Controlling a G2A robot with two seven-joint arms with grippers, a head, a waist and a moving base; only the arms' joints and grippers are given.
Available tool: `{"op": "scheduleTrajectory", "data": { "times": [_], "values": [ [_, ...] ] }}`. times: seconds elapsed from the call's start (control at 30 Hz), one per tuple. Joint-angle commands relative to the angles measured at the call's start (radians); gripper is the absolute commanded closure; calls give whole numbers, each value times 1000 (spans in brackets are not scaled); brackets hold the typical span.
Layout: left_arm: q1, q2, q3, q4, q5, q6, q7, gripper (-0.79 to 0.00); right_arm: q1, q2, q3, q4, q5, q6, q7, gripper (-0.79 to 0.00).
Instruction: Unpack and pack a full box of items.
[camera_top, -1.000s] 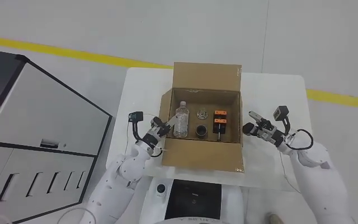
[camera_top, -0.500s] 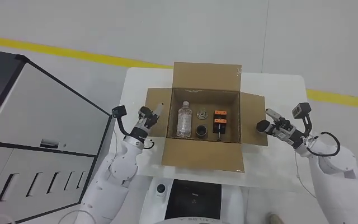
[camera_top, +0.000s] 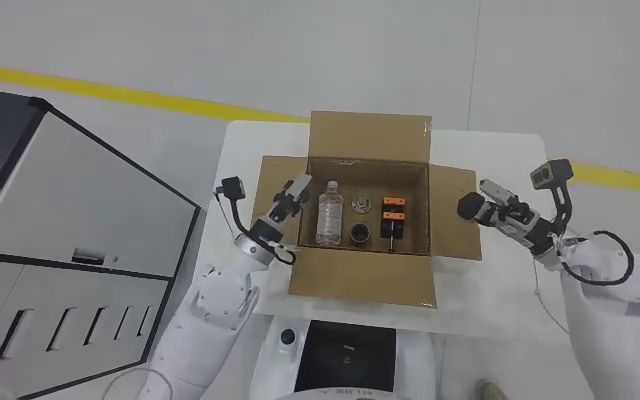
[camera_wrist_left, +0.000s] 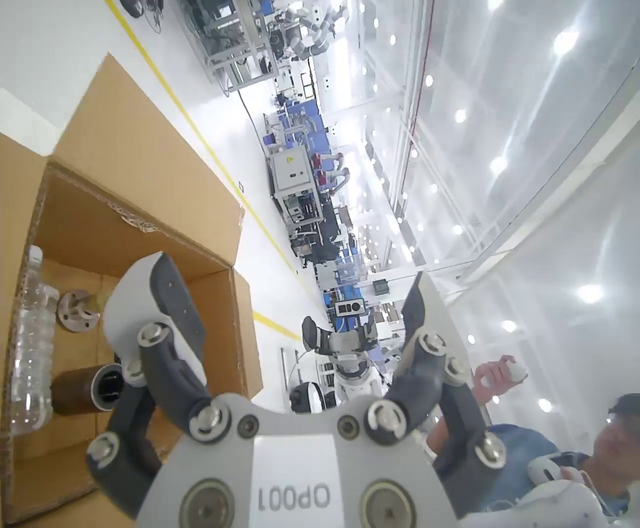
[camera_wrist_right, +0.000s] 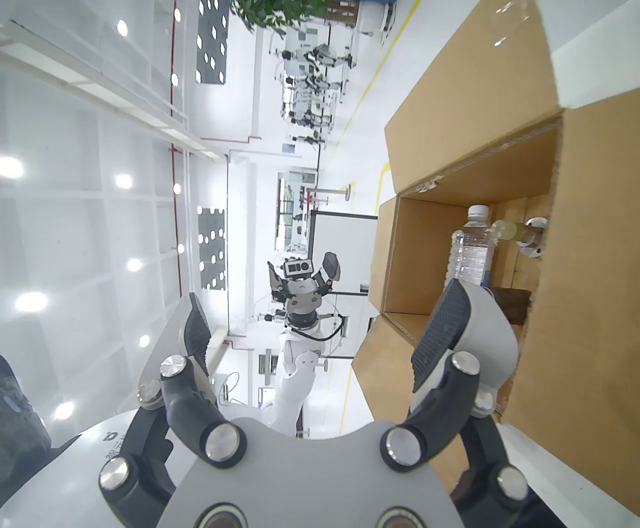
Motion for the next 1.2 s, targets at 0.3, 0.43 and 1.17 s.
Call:
{"op": "scheduleTrajectory", "data": {
  "times": [0.3, 0.43, 1.17],
  "values": [
    [75, 5, -147, -50, -50, -43, 135, -785, 481, -65, -500, 293, -158, 267, -49, -736],
    [127, 10, -224, -83, -223, -77, 76, -785, 609, -114, -680, 407, -156, 321, -47, -745],
    [139, 12, -243, -86, -243, -88, 56, -785, 830, -191, -950, 410, -330, 674, 35, -351]
  ]
}}
